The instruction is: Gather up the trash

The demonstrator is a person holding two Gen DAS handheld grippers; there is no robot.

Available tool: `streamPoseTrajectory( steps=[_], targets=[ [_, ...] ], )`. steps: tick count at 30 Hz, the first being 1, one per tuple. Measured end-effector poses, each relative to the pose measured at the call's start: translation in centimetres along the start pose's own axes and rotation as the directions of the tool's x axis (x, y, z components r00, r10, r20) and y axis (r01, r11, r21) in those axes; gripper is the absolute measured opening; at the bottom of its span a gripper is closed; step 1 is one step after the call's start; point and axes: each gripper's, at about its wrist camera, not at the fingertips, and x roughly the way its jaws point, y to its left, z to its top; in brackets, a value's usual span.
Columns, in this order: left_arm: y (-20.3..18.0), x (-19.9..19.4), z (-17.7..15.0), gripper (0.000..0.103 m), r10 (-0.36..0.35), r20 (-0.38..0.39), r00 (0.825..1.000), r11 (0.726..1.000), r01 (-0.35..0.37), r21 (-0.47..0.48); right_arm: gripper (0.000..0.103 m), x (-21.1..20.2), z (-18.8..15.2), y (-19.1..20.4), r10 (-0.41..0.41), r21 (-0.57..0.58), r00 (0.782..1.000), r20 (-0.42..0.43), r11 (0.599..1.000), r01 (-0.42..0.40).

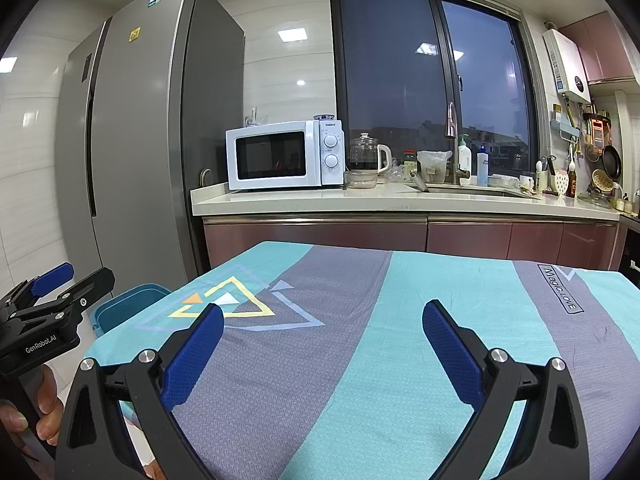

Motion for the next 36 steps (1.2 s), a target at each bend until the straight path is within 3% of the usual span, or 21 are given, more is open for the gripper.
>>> streamPoseTrajectory(
  steps=[36],
  targets=[
    [-0.30,0.05,-0.11,0.098,-0.002,-0.006,1.000,1.000,0.002,0.002,0.096,0.01,0.10,-0.51,-0.001,0.001,1.000,0.004,1.000,0.001]
  ],
)
